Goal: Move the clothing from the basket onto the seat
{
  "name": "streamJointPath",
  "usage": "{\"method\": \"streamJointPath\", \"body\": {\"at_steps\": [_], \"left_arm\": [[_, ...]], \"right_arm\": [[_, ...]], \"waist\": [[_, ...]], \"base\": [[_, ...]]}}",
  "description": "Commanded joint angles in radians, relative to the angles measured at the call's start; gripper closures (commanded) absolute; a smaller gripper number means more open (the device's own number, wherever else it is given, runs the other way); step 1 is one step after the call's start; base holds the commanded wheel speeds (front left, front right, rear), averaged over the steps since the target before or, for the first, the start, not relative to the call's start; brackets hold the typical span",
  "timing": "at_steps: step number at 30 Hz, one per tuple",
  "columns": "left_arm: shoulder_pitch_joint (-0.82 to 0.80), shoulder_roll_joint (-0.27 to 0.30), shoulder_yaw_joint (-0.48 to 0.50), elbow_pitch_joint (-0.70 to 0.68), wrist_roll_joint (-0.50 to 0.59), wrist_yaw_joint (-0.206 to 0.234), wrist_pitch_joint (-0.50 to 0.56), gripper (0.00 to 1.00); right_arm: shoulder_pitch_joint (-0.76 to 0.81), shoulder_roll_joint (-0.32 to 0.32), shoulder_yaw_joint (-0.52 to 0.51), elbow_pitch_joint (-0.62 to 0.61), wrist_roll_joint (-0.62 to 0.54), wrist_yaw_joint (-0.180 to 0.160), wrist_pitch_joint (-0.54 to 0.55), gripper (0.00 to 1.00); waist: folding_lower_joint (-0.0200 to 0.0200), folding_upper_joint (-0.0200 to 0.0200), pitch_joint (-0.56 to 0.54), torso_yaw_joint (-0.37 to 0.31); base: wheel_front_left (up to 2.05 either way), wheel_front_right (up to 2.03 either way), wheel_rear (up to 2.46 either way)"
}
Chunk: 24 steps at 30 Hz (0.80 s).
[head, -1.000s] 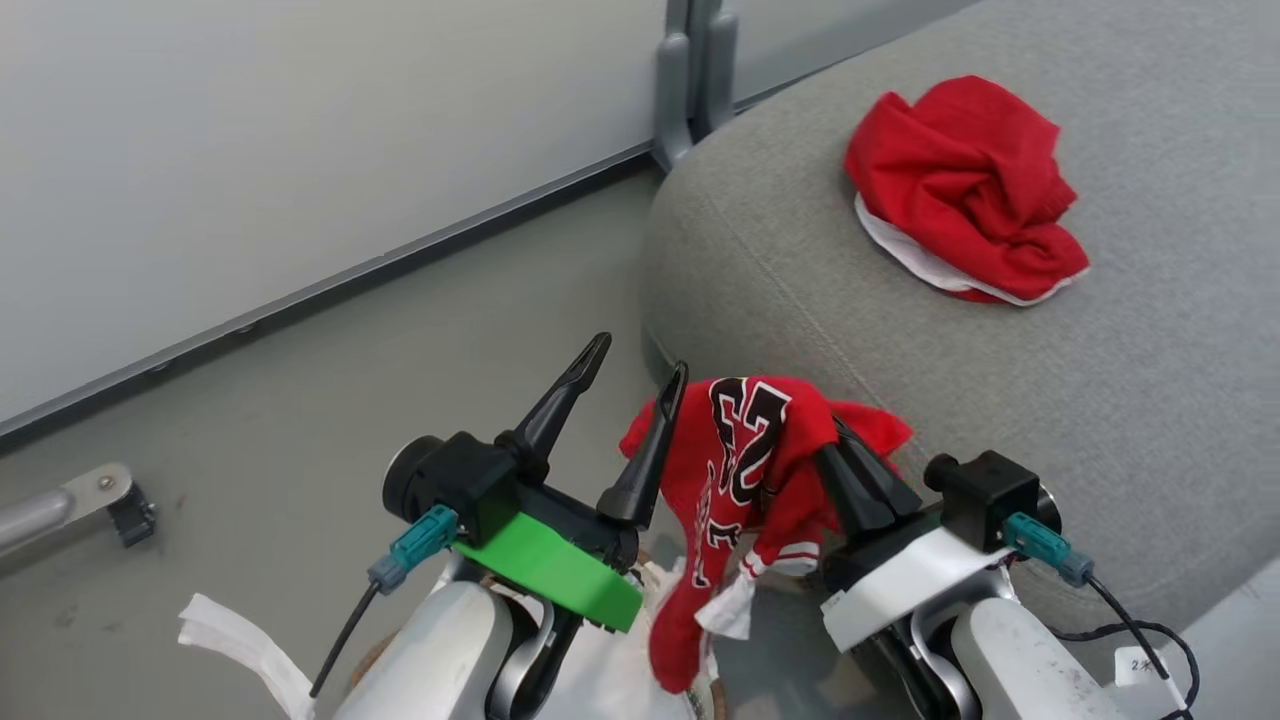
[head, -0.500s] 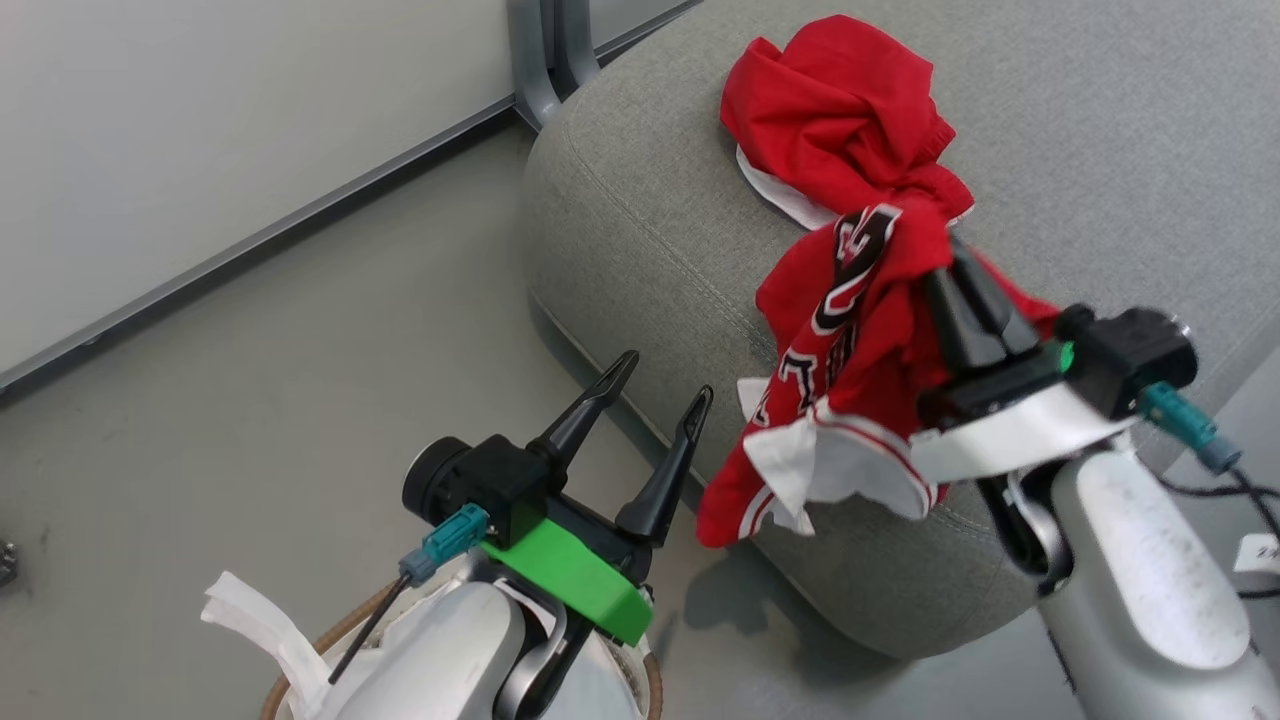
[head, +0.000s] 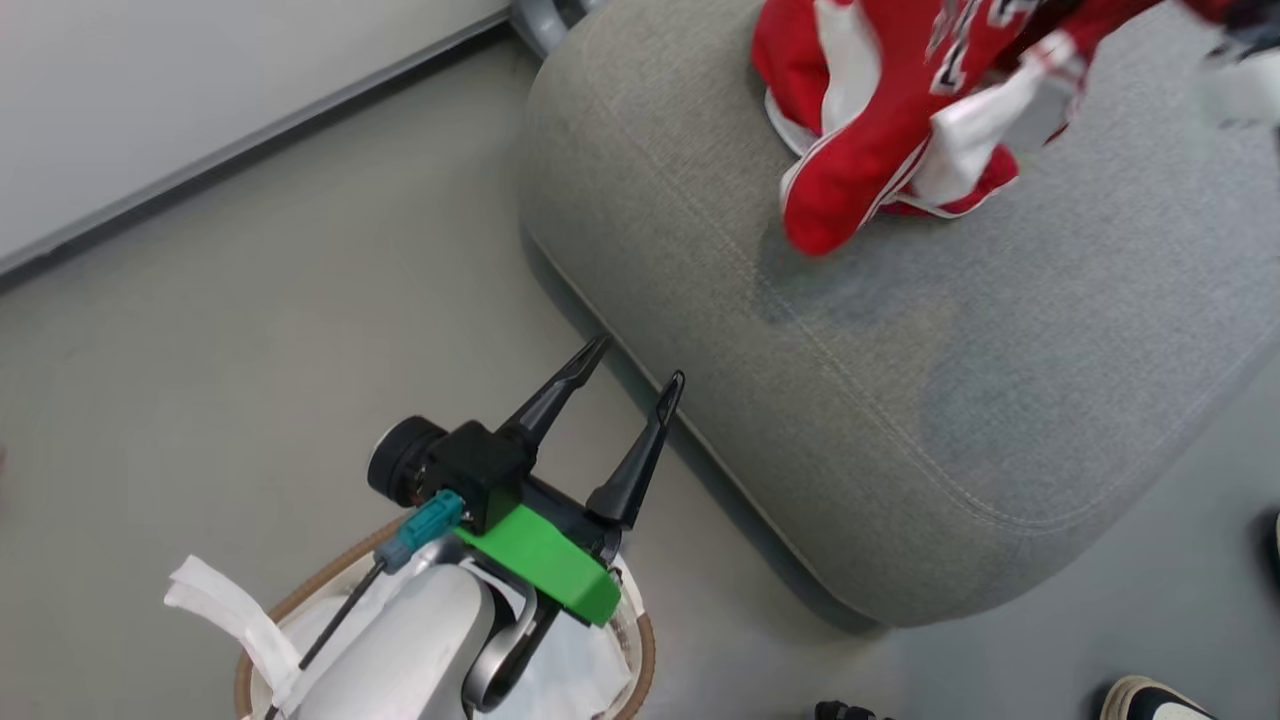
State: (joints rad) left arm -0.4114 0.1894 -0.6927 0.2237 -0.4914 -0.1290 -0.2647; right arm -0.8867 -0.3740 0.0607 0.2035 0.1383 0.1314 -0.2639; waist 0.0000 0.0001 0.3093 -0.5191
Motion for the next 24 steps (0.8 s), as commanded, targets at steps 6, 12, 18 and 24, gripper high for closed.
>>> {"method": "streamJointPath", "body": {"at_steps": [6, 12, 18, 24], "left_arm": [[-0.068, 0.025, -0.016, -0.013, 0.012, -0.003, 0.001, 0.0], [-0.119, 0.036, -0.034, -0.032, 0.019, -0.003, 0.001, 0.0], [-0.165, 0.045, -0.044, -0.035, 0.022, -0.003, 0.001, 0.0], [-0.182, 0.057, -0.038, -0.027, 0.021, -0.003, 0.001, 0.0]], "right_arm": [[-0.1, -0.026, -0.137, 0.108, -0.087, -0.001, 0.0, 1.0], [-0.093, -0.004, -0.237, 0.247, -0.166, -0.001, 0.0, 1.0], [-0.039, 0.049, -0.316, 0.388, -0.22, -0.001, 0.0, 1.0], [0.012, 0.111, -0.394, 0.479, -0.255, -0.001, 0.0, 1.0]], "waist": [[0.0, -0.0001, 0.135, 0.111], [0.0, -0.0001, 0.218, 0.168], [0.0, -0.0001, 0.291, 0.213], [0.0, -0.0001, 0.323, 0.231]], "base": [[0.0, 0.0, 0.0], [0.0, 0.0, 0.0], [0.0, 0.0, 0.0], [0.0, 0.0, 0.0]]}}
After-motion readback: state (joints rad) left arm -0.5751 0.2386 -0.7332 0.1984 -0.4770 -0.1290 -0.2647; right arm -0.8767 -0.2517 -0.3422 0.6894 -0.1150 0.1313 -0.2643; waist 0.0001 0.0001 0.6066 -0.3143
